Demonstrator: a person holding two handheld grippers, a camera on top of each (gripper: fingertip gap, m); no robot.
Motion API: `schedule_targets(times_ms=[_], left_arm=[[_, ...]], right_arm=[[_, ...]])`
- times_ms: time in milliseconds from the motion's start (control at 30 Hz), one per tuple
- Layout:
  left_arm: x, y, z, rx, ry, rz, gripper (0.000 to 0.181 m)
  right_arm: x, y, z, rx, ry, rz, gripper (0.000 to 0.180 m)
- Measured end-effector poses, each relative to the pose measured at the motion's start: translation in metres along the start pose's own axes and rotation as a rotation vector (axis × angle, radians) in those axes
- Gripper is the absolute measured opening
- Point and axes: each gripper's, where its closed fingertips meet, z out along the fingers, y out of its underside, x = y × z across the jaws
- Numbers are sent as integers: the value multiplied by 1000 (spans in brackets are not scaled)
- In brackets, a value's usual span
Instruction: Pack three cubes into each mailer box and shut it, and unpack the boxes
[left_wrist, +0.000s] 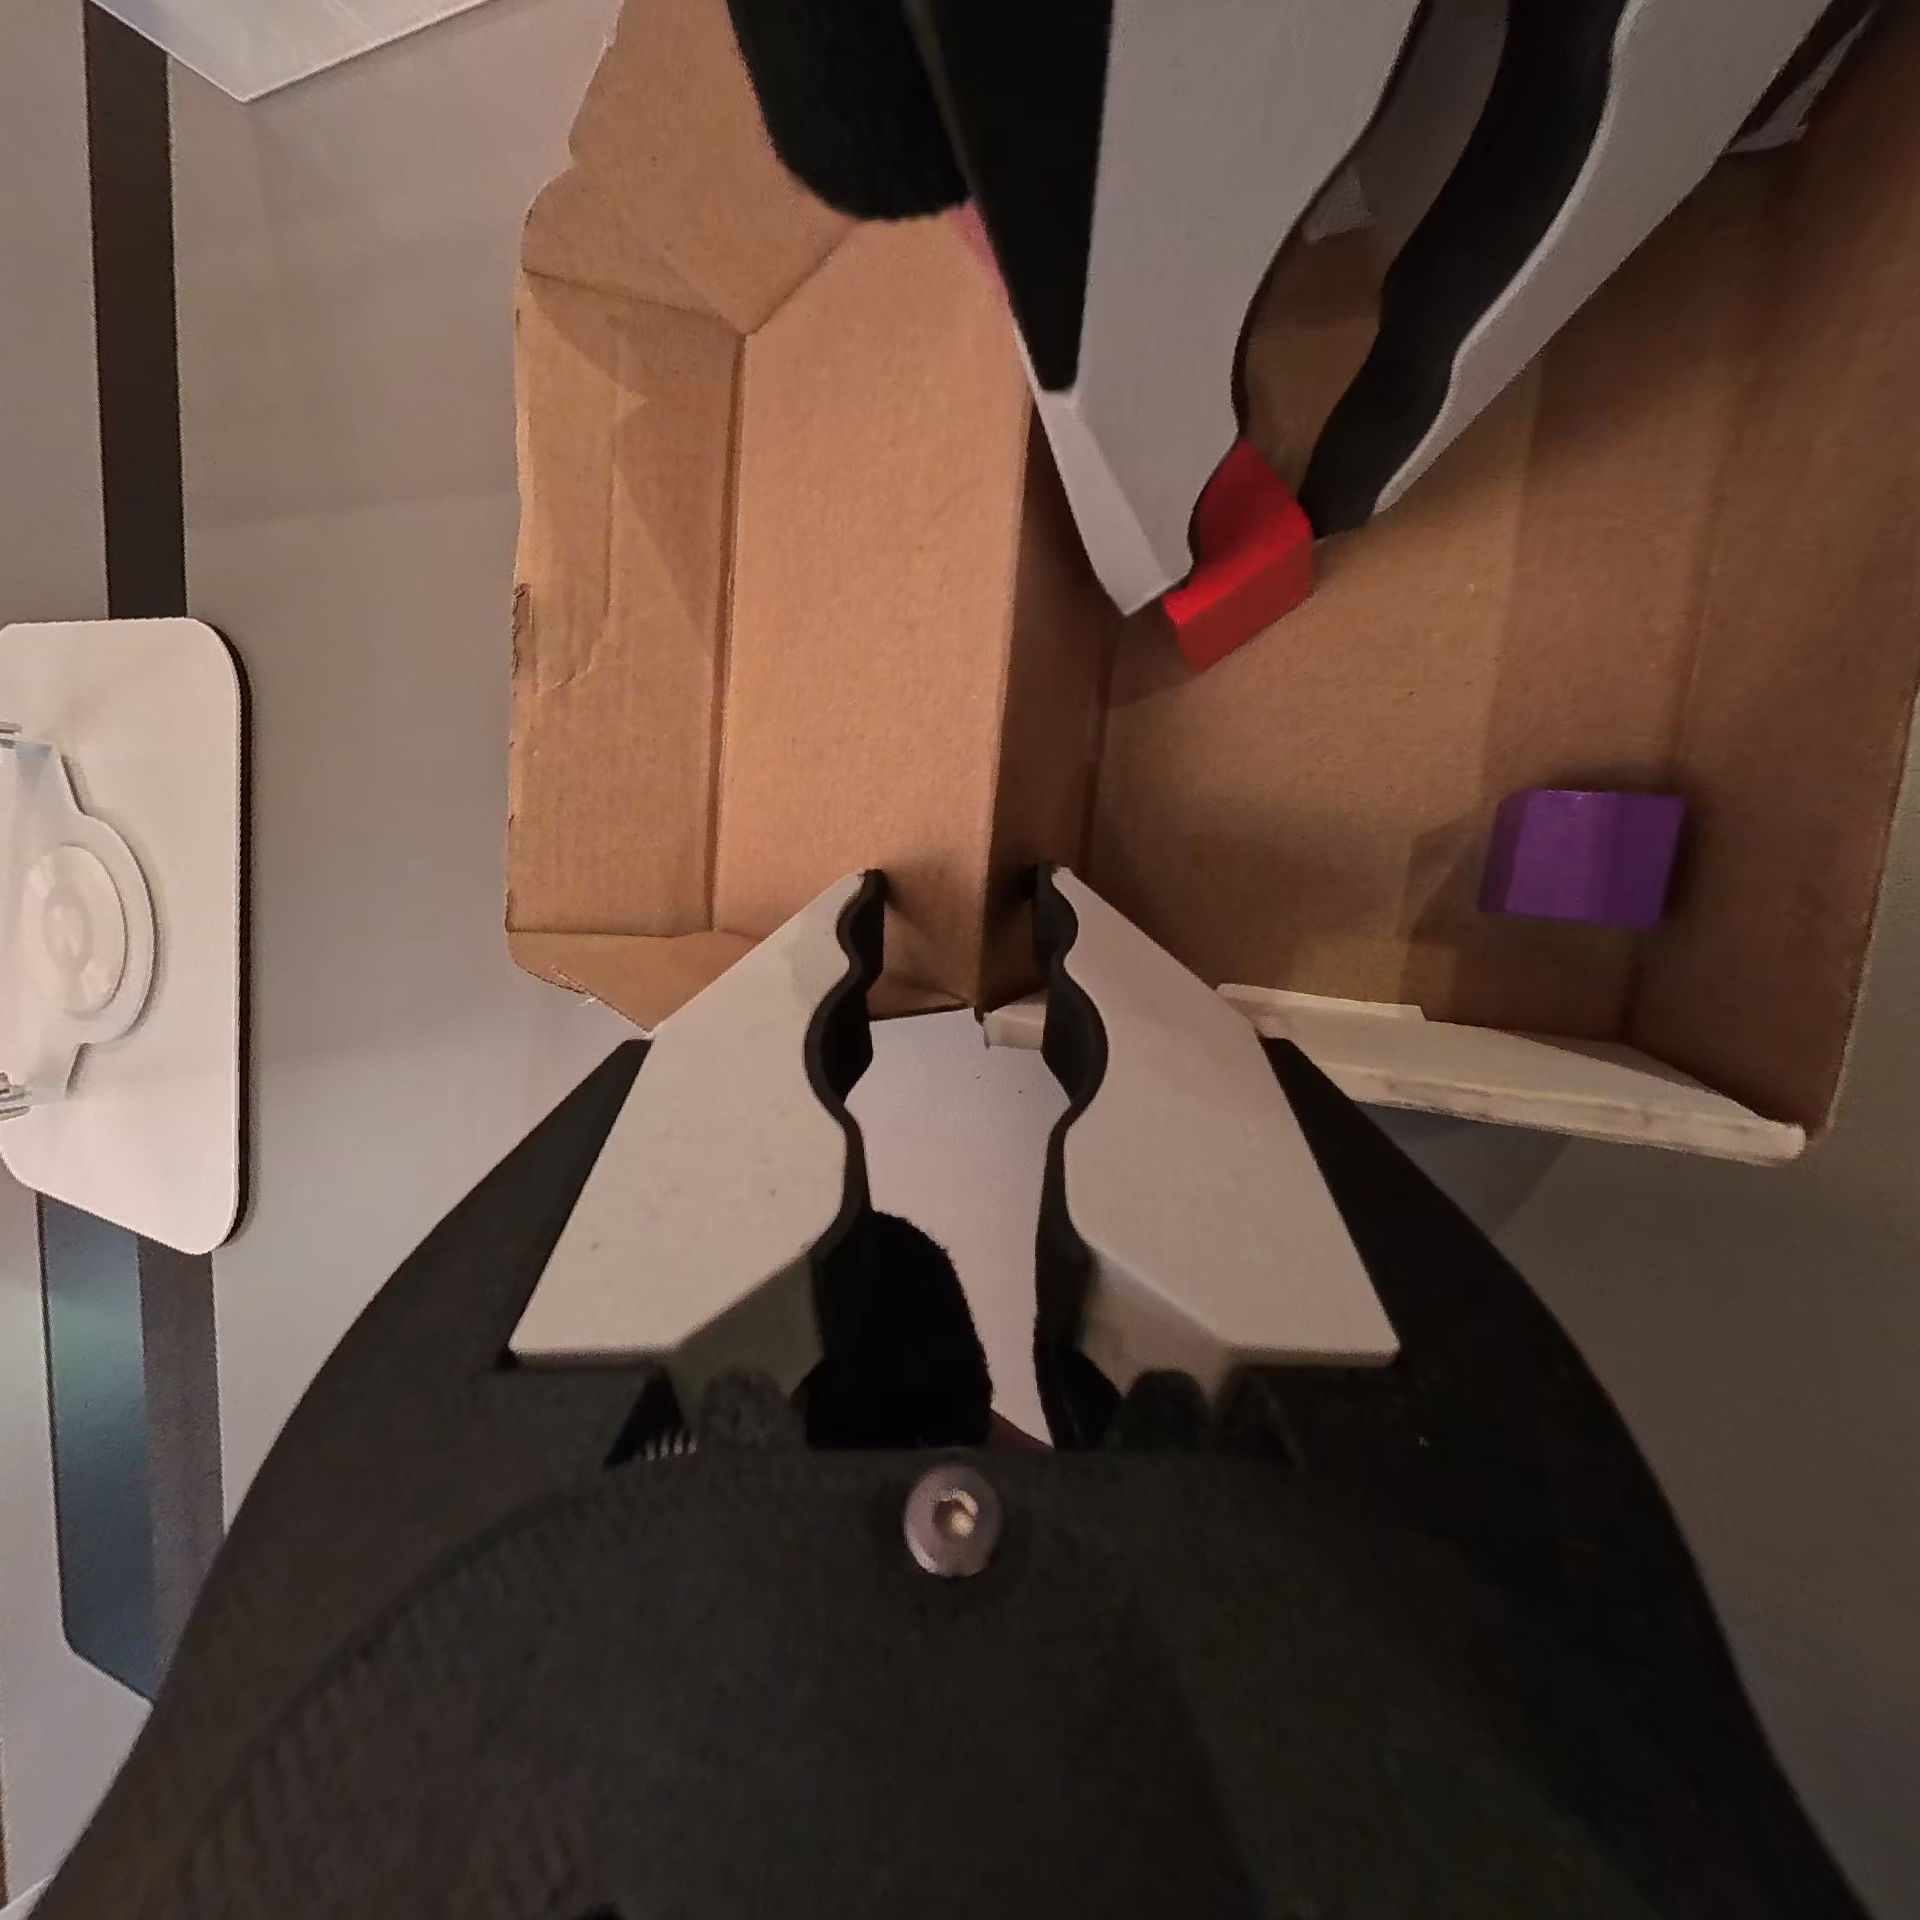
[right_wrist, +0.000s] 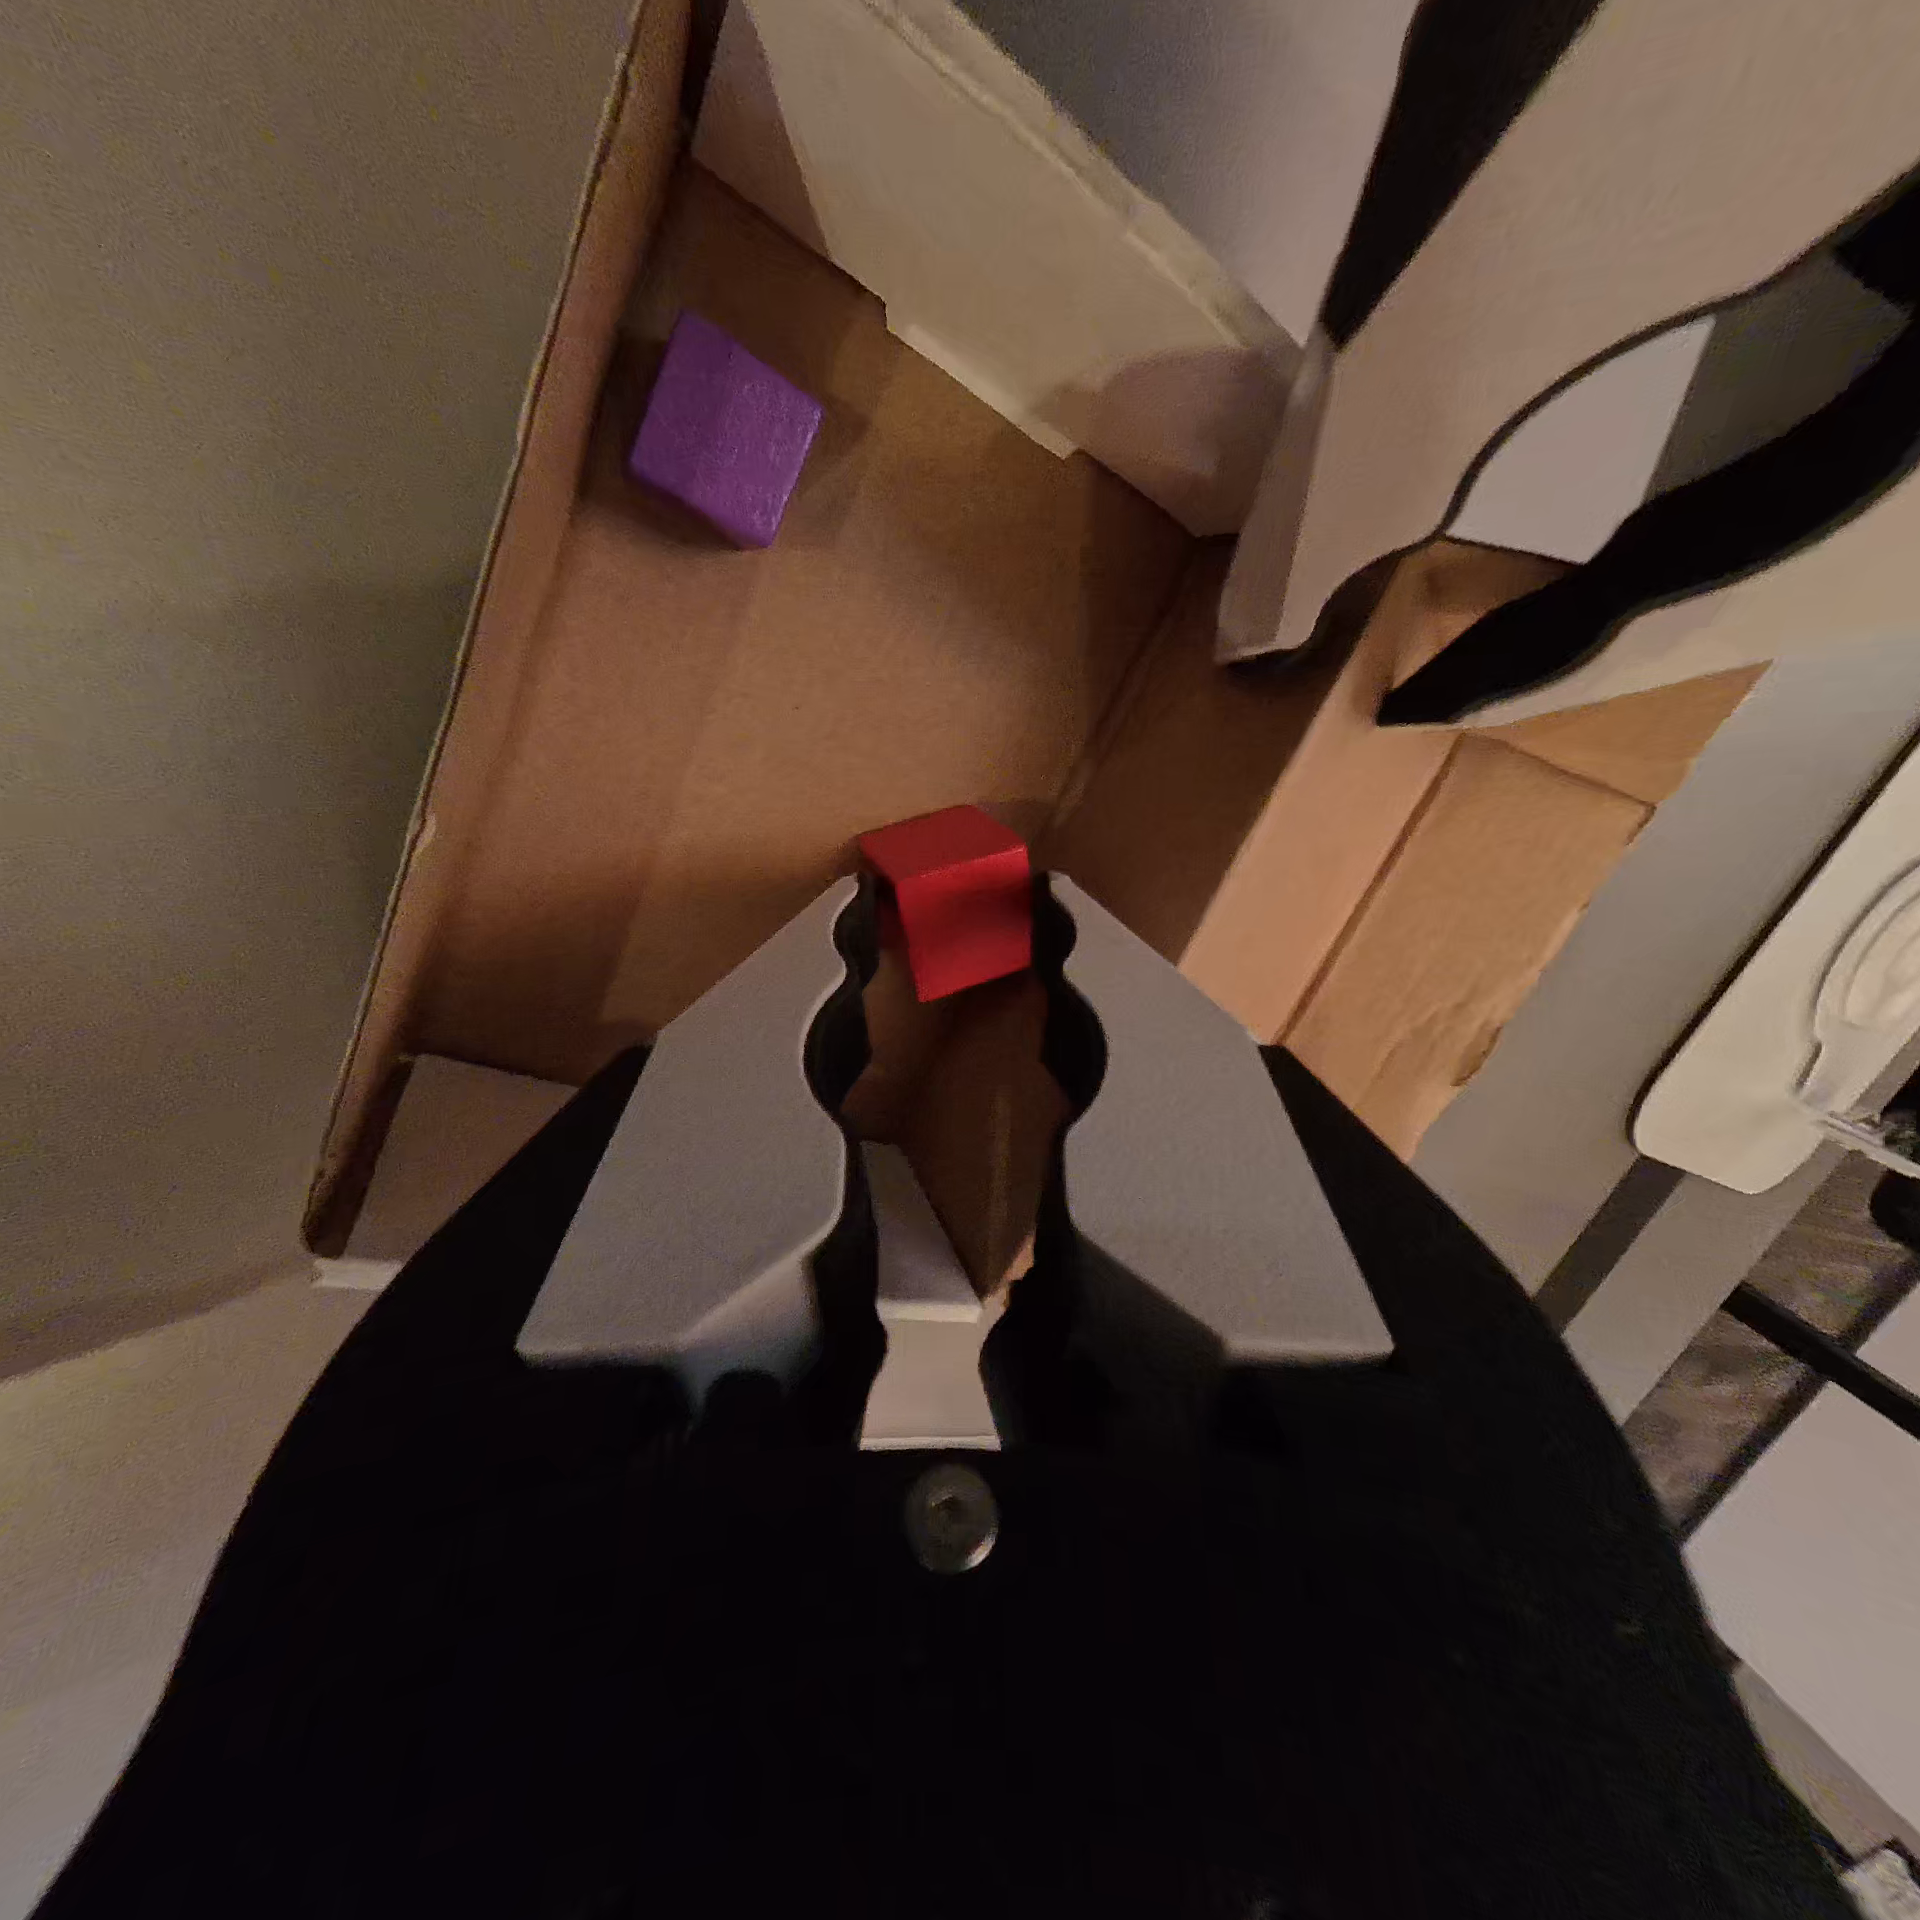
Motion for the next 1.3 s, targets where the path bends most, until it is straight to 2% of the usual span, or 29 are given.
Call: schedule_targets(times_ms=[100, 233, 333, 433, 600, 767, 900, 1033, 1100, 1167, 1233, 1300], left_arm=[[0, 0, 0, -2, -1, 1, 27], [0, 0, 0, -3, -2, -1, 27], [0, 0, 0, -4, -2, 1, 27], [0, 0, 0, -7, -2, 2, 27], [0, 0, 0, -9, -3, 1, 27], [0, 0, 0, -12, -4, 1, 27], [0, 0, 0, -11, -3, 1, 27], [0, 0, 0, -11, -2, 1, 27], [0, 0, 0, -10, -1, 1, 27], [0, 0, 0, -9, -1, -1, 27], [0, 0, 0, -10, -1, 0, 27], [0, 0, 0, -10, 0, -1, 27]], right_arm=[[3, -4, -15, 70, 19, 49, 26], [28, 5, -78, 201, 170, 176, 27], [47, 61, -126, 122, 303, 286, 27], [51, 133, -150, -21, 356, 408, 26], [29, 220, -127, -226, 261, 536, 26], [8, 261, -81, -293, 145, 593, 26], [0, 276, -53, -312, 83, 623, 26], [-2, 282, -42, -312, 78, 640, 28], [-1, 284, -45, -329, 99, 636, 41], [4, 281, -59, -345, 143, 637, 47], [15, 255, -82, -286, 219, 618, 43], [24, 204, -105, -159, 266, 567, 38]])
